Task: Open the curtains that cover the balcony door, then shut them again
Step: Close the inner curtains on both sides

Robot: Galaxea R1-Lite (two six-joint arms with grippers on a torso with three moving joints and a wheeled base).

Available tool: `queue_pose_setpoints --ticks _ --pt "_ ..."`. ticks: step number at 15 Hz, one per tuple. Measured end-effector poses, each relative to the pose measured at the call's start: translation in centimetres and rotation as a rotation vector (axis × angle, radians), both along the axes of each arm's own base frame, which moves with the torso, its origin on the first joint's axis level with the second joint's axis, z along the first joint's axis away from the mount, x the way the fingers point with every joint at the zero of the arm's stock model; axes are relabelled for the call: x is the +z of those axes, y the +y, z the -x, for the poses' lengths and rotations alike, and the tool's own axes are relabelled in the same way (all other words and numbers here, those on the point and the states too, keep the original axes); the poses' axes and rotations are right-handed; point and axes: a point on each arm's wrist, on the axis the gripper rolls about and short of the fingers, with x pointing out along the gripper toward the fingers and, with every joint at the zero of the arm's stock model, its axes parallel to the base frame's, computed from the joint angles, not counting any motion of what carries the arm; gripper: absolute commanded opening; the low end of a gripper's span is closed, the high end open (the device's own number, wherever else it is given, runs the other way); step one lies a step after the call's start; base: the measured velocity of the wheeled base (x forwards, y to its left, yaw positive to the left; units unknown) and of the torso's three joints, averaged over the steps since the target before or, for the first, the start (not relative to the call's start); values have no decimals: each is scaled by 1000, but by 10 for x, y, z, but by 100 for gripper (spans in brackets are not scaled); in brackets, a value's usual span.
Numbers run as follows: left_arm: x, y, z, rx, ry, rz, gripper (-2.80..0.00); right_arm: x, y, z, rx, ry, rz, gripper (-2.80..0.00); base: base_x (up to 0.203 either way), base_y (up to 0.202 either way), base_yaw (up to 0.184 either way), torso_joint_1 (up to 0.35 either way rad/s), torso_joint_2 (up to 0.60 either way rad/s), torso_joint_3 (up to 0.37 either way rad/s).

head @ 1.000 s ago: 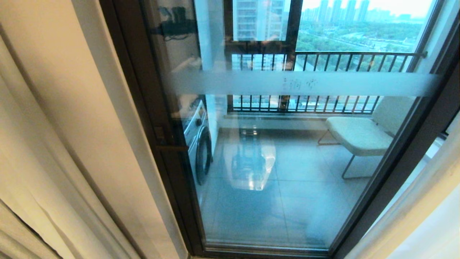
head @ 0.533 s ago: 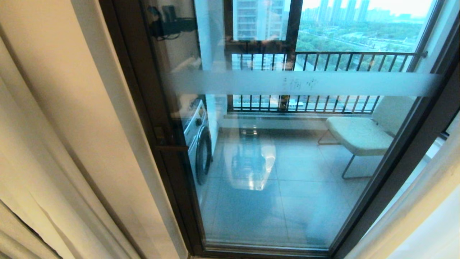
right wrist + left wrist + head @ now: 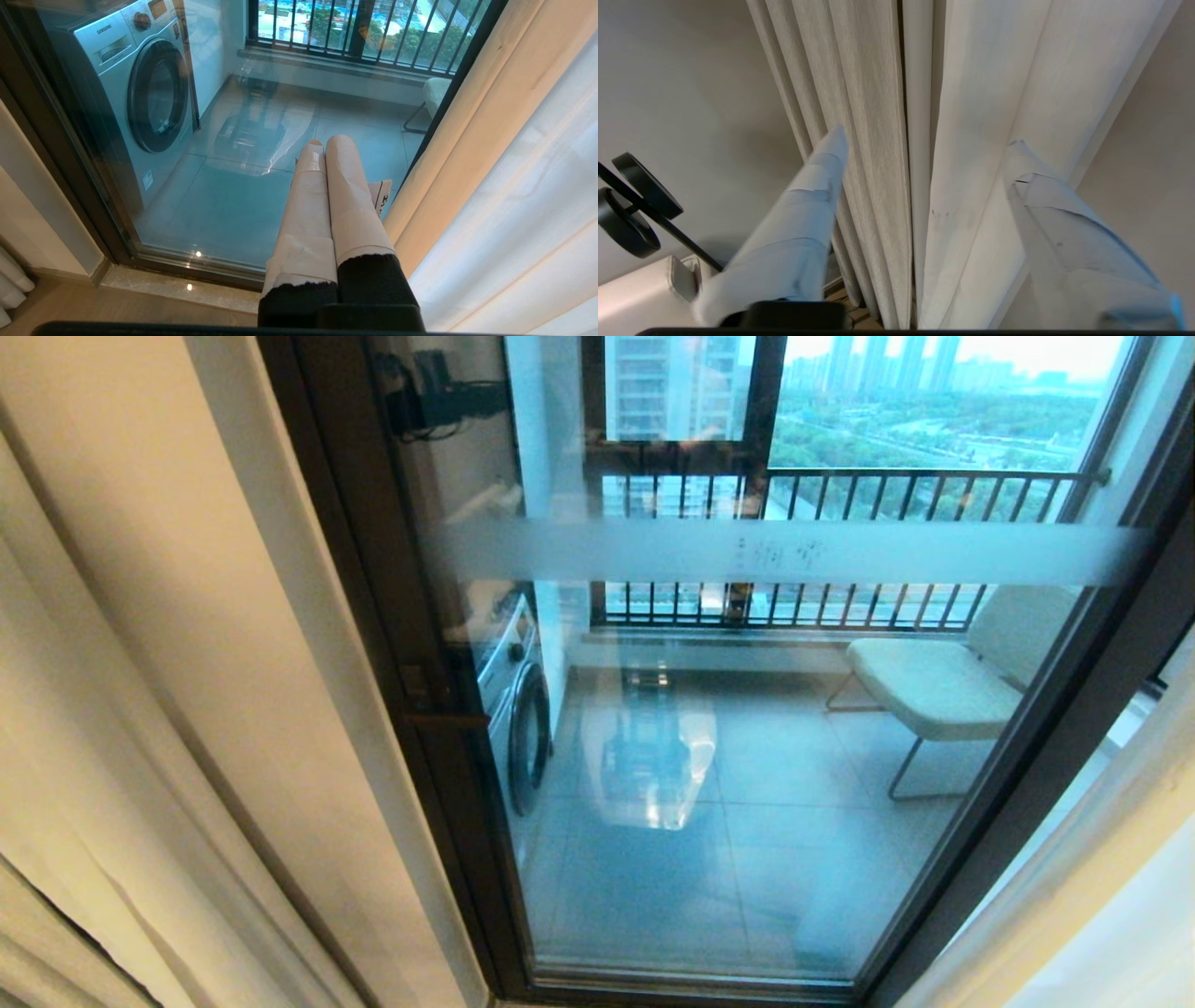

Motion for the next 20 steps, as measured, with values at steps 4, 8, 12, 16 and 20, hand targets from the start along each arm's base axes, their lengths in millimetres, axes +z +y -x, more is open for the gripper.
queue_pose_setpoints --ticks 4,8,12,16,20 --pt "4 9 -8 -6 -2 2 0 0 0 0 0 0 0 -280 0 0 0 0 0 0" --pt "12 31 -19 -2 -9 0 0 0 0 0 -1 0 0 -280 0 0 0 0 0 0" --pt "16 55 -35 2 -7 4 0 0 0 0 0 0 0 -280 0 0 0 0 0 0" --pt "17 78 -48 -92 -23 26 0 0 0 0 0 0 0 -280 0 0 0 0 0 0" --pt "19 92 -62 -174 -57 49 0 0 0 0 -1 0 0 -280 0 0 0 0 0 0"
